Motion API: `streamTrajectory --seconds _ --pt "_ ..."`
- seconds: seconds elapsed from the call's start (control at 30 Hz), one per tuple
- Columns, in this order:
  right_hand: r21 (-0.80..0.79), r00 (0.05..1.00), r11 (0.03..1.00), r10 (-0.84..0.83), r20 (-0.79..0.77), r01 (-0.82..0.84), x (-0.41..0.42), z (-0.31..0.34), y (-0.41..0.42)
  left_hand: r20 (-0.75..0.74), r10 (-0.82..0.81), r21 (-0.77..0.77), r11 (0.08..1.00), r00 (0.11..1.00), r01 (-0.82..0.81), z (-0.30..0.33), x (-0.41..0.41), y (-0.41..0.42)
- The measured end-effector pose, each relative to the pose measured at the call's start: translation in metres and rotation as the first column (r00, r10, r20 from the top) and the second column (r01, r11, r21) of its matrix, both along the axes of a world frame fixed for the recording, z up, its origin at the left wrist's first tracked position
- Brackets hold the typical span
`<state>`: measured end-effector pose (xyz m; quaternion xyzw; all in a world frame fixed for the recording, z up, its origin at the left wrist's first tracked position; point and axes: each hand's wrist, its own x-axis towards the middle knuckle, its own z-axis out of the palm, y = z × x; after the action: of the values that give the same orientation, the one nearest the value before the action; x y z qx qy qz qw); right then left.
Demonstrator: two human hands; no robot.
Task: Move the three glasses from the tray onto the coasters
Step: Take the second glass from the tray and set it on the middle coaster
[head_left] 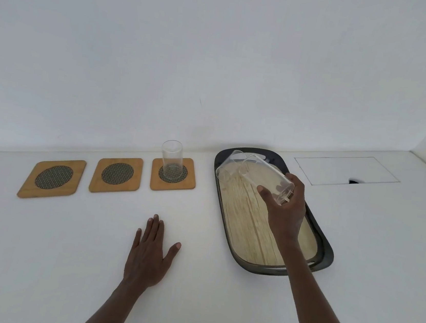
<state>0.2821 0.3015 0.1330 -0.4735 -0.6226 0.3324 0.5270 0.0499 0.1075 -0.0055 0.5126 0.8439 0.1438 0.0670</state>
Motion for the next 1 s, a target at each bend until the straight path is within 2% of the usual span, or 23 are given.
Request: streamTrajectory --seconds 0.27,0.57,1.0 --pt "0.013 0.998 1.000 -0.004 -0.056 0.005 -0.010 0.015 -0.012 0.020 -0.012 -0.001 1.000 1.000 0.013 0.000 -0.001 -0.001" --pt "0.062 0.998 0.998 0.031 -0.050 -0.028 -0.031 0.029 -0.029 0.156 -0.018 0.065 0.998 0.988 0.008 0.004 -0.017 -0.011" --pt "0.155 0.984 0.973 0.176 -0.008 -0.172 -0.102 0.034 -0.057 0.085 0.127 0.052 0.990 0.988 -0.132 0.012 -0.099 -0.070"
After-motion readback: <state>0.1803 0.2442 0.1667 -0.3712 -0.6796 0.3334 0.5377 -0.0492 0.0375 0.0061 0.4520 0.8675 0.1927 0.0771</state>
